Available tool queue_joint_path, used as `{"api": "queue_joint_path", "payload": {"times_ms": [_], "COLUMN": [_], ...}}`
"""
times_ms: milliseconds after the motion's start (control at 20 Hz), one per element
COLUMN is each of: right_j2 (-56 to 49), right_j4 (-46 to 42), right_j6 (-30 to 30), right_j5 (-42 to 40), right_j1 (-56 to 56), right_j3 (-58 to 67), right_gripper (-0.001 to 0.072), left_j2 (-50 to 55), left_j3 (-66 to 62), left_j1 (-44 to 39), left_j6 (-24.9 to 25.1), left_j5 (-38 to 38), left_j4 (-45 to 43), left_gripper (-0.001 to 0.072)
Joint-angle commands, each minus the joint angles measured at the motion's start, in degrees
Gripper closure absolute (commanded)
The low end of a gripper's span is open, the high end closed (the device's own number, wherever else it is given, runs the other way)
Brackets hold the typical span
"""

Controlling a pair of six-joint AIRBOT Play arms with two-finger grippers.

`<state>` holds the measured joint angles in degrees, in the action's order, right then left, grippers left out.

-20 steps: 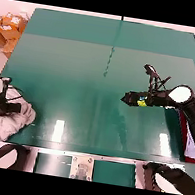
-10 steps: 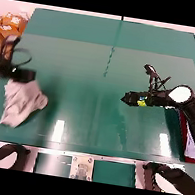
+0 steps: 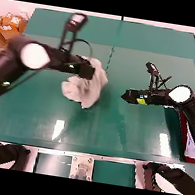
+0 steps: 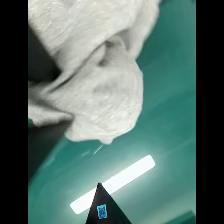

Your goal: Fold the shirts.

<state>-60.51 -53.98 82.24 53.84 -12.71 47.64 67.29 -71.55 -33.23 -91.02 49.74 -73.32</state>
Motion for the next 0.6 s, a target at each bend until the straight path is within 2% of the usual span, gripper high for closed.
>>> {"api": "queue_joint_path", "payload": {"times_ms": [0, 100, 200, 250, 300, 350, 450, 550], "right_j2": [0.0, 0.0, 0.0, 0.0, -0.1, -0.7, -3.1, -7.7], "right_j4": [1.2, 1.2, 1.2, 1.2, 1.2, 1.2, 1.4, 1.4], "right_j6": [0.3, 1.3, 1.2, 1.1, 1.1, 1.1, 1.1, 1.1], "right_j5": [2.1, 5.6, 8.4, 8.7, 8.4, 8.2, 7.9, 6.1], "right_j1": [0.3, 3.5, 8.5, 11.0, 12.8, 13.7, 13.6, 11.4], "right_j3": [1.2, 5.4, 10.8, 12.3, 12.6, 12.3, 11.0, 10.4], "right_gripper": [0.0698, 0.0698, 0.0682, 0.0518, 0.0312, 0.0195, 0.02, 0.0201], "left_j2": [7.1, 7.1, 7.1, 7.1, 7.3, 7.4, 7.4, 7.4], "left_j3": [-0.5, -1.2, -3.9, -4.4, -4.1, -2.9, 2.8, 10.8], "left_j1": [-1.3, 3.4, 11.7, 16.9, 21.5, 25.9, 32.9, 35.6], "left_j6": [0.0, 1.3, 3.1, 3.1, 3.1, 3.0, 4.2, 8.1], "left_j5": [1.3, 4.9, 11.7, 14.6, 16.5, 17.8, 18.1, 15.9], "left_j4": [2.7, 2.7, 2.6, 2.7, 2.6, 2.8, 6.9, 12.7], "left_gripper": [-0.0004, -0.0005, -0.0004, -0.0005, -0.0004, -0.0004, -0.0004, -0.0004]}}
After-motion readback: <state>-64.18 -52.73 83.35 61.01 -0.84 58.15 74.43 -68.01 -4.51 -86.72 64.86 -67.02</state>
